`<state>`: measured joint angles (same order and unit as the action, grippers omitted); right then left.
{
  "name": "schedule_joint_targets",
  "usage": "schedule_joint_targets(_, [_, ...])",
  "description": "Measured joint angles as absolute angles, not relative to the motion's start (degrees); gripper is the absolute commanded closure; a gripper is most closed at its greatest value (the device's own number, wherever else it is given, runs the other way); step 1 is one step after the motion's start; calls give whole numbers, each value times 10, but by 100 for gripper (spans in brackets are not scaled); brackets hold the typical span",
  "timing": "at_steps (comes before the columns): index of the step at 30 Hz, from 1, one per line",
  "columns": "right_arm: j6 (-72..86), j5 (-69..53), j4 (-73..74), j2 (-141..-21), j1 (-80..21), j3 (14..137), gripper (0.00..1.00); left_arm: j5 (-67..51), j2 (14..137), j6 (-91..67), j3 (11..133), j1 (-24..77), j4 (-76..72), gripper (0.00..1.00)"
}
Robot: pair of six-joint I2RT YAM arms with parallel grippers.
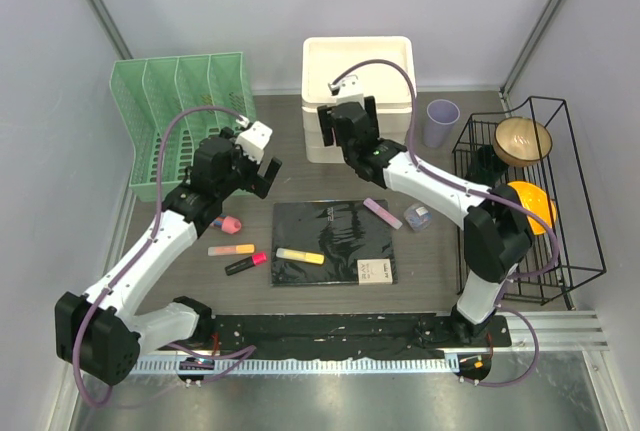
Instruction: Organize the desk
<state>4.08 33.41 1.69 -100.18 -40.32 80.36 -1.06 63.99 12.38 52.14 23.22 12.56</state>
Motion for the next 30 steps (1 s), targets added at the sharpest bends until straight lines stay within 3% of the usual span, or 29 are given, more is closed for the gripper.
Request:
schedule_joint_targets(23, [-15, 344, -4, -1038, -404, 841, 18, -20, 632, 133, 509, 232, 131, 0])
schedule_joint_targets(30, [-5, 331, -30, -1022, -403, 797, 18, -27, 632, 137, 503, 232, 131, 0])
